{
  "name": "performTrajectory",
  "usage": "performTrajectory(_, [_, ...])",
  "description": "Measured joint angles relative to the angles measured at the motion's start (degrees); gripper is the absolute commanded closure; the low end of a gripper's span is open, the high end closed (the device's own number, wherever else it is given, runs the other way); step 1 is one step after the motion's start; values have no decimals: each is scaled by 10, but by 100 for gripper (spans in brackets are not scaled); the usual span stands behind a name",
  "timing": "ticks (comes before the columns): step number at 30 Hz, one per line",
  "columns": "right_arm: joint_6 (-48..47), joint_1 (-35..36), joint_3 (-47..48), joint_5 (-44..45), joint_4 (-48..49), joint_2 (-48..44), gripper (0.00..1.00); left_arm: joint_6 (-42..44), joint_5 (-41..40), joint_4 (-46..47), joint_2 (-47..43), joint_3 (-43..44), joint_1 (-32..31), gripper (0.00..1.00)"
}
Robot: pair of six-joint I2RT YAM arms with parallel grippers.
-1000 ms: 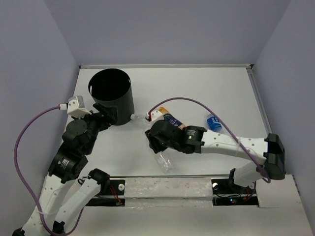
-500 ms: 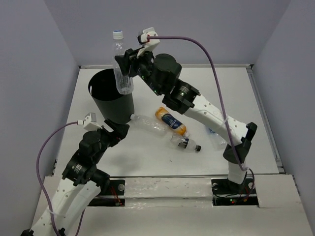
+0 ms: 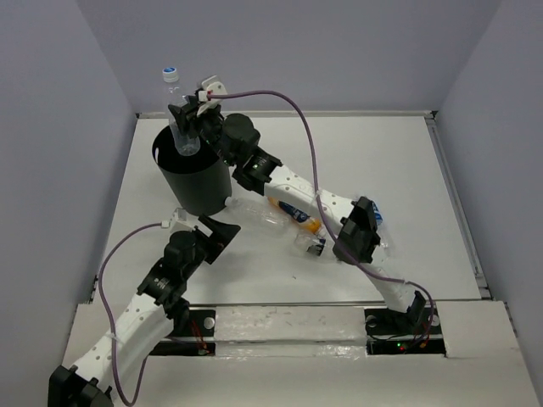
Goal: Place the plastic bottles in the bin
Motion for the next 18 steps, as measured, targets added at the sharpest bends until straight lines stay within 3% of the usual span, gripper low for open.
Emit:
performTrajectory(1, [-1,0,-11,-2,11,1,44,-8,0,15,9,-9,0,4])
performTrajectory(3, [-4,0,-37,-4,37,1,20,-22,1,51,33,-26,0,4])
performTrajectory(4, [-1,0,-48,-6,42,1,18,-26,1,62,41,-29,0,4])
performTrajectory(8, [3,0,-113,-17,61,-14,18,-41,-9,106,59,-31,0,1])
performTrajectory(12, [23,0,-276,-35,75,-104,23,-59,-28,153,77,-31,-2,1])
performTrajectory(18, [64,0,-579,-36,82,-392,30,-76,-64,219,180,-25,-26,1])
